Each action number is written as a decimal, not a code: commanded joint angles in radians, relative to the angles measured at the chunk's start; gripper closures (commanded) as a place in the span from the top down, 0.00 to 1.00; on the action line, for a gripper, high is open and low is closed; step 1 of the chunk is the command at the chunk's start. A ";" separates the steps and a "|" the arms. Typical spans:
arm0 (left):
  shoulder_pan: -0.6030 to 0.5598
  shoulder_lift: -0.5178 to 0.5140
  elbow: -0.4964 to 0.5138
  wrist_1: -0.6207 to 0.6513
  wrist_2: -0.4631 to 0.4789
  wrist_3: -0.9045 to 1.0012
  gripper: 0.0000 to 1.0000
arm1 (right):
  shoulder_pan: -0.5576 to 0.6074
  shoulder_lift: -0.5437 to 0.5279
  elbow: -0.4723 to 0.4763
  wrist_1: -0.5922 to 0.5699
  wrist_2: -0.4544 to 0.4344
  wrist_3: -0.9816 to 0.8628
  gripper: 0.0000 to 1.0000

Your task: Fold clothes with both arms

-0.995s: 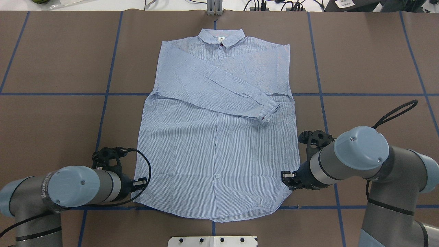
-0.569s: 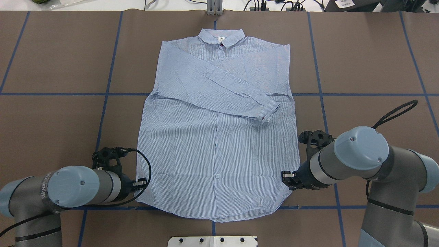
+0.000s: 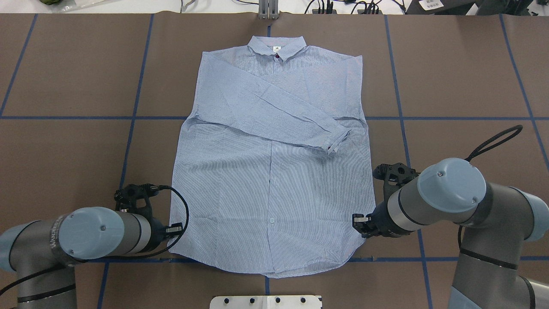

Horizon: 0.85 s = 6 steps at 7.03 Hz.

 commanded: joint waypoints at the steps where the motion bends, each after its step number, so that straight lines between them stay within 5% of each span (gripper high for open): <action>1: -0.001 0.002 -0.045 0.069 -0.003 0.002 0.00 | 0.002 0.001 0.004 0.001 0.006 0.000 0.00; 6: 0.005 -0.001 -0.241 0.340 -0.033 0.018 0.00 | 0.034 -0.014 0.107 0.009 0.121 -0.009 0.00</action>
